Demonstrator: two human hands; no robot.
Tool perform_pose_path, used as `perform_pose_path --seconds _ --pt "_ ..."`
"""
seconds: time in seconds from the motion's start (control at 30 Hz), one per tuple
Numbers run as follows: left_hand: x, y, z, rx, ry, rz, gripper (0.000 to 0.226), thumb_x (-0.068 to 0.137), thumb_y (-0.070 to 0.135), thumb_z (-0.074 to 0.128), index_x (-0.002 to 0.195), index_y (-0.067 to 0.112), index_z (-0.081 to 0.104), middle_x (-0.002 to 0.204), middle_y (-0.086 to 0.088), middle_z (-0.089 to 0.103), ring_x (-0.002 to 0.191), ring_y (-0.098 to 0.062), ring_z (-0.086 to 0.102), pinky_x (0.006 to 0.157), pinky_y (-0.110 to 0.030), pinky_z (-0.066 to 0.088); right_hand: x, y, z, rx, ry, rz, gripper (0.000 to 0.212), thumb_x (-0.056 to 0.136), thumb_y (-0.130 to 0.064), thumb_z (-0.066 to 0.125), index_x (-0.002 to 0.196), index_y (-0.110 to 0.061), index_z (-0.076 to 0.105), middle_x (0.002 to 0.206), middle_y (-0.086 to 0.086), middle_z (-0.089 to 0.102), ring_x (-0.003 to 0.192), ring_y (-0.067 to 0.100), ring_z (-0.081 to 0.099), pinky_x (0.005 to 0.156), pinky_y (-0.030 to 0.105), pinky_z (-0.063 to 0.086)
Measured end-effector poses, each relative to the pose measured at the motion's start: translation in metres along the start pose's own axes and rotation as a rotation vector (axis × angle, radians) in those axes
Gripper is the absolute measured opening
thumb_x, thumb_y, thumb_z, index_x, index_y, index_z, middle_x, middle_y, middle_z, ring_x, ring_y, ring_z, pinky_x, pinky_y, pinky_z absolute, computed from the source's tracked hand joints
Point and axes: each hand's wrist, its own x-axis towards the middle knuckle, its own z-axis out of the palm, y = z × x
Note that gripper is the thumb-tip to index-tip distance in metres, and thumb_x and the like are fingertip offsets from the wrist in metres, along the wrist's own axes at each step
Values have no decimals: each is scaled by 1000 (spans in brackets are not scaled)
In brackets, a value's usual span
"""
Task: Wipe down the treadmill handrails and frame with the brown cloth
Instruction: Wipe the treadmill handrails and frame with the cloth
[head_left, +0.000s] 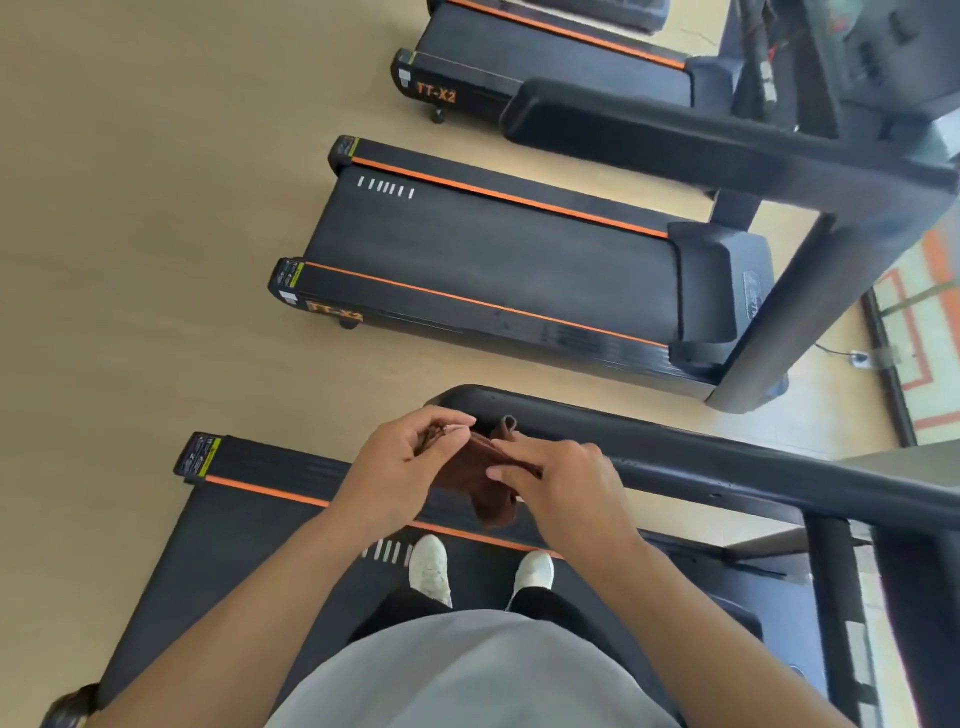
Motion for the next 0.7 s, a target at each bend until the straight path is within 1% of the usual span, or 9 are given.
perform_pose_path --seconds 0.13,0.2,0.33,0.43,0.47,0.5,0.57,0.63,0.7 --pt "5 4 -7 -36 56 5 14 98 32 62 105 35 74 93 20 73 88 1 67 76 -13 51 7 -8 -10 99 -4 -10 7 91 -47 74 93 -40 72 82 -22 74 77 1 66 70 25 52" --pt "7 8 -9 -40 92 14 13 97 32 64 104 36 74 95 21 73 89 3 67 74 -10 49 10 -11 -15 175 -43 -4 14 91 -43 75 86 -36 64 80 -22 72 77 -3 65 68 18 50" --pt "11 13 -14 -116 165 3 12 94 34 68 104 37 73 93 15 75 87 0 69 70 -13 53 20 -22 -30 434 -195 -33 10 94 -30 75 90 -31 65 85 -12 77 78 6 72 74 26 60" --pt "21 10 -19 -164 298 -24 23 90 36 72 112 39 68 94 16 75 86 -11 71 76 -27 56 50 -14 -43 425 -52 -40 6 95 -29 74 95 -33 69 89 -13 77 78 5 71 69 20 57" --pt "24 7 -21 -177 358 -45 26 90 35 71 115 38 66 96 17 74 87 -15 71 78 -31 56 64 -9 -48 340 28 -24 7 96 -32 73 102 -33 70 97 -14 76 87 7 72 77 23 58" --pt "28 5 -22 -193 411 -66 27 91 34 71 117 35 65 99 16 73 90 -17 71 80 -34 56 78 -3 -51 173 103 -5 21 97 -39 70 117 -34 69 113 -11 74 104 13 69 90 32 57" --pt "32 0 -23 -219 458 -113 27 92 31 68 118 30 65 104 16 70 91 -15 72 88 -41 57 93 5 -52 -224 101 22 62 98 -56 60 151 -26 46 150 -1 51 139 25 46 115 46 40" --pt "34 -6 -20 -237 443 -154 25 93 29 66 119 29 65 106 16 70 92 -12 72 93 -44 57 95 2 -39 -347 -89 -27 83 93 -69 56 159 -23 32 160 0 39 146 29 35 119 48 33" --pt "32 -14 -16 -245 408 -186 25 93 31 66 119 32 64 108 16 70 98 -14 70 95 -45 57 90 2 -10 -367 -296 -62 97 81 -80 60 157 -29 29 153 -4 46 138 28 46 114 50 41"
